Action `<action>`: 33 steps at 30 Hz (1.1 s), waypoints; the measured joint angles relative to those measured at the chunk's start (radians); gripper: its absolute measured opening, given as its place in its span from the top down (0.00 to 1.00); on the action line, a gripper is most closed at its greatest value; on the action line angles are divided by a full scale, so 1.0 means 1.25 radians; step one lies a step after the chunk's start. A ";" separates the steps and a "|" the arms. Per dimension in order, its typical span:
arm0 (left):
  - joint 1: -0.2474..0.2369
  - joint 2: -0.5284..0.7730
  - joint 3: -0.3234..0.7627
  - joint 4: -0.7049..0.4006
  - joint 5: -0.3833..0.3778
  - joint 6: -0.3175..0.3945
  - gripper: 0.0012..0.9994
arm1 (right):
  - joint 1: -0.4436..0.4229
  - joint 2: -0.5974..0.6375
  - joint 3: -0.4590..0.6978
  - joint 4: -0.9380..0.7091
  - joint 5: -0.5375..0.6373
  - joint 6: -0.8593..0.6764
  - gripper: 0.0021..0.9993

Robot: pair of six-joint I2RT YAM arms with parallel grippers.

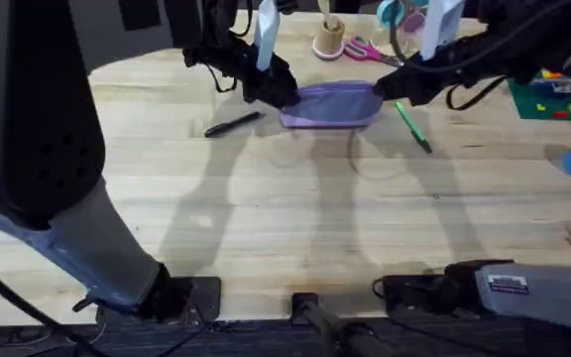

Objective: Unzip the bag, pick up the pens from the table one at a time and place them inside, then zip the bag closed.

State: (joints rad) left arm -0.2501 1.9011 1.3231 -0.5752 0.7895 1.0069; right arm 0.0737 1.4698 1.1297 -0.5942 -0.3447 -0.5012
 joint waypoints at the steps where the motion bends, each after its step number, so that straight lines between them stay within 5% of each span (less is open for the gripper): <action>1: 0.000 0.000 0.000 0.000 0.000 0.000 0.96 | 0.012 0.001 0.000 0.003 0.000 0.000 0.97; 24: 0.002 0.000 0.000 -0.003 -0.002 0.000 0.96 | 0.201 0.024 0.000 0.123 0.023 0.054 0.97; 33: 0.002 0.000 0.000 -0.003 -0.002 0.000 0.96 | 0.267 0.091 0.000 0.222 -0.041 0.105 0.97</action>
State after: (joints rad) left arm -0.2481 1.9011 1.3231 -0.5793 0.7868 1.0069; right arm 0.4071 1.5836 1.1297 -0.3163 -0.3955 -0.3694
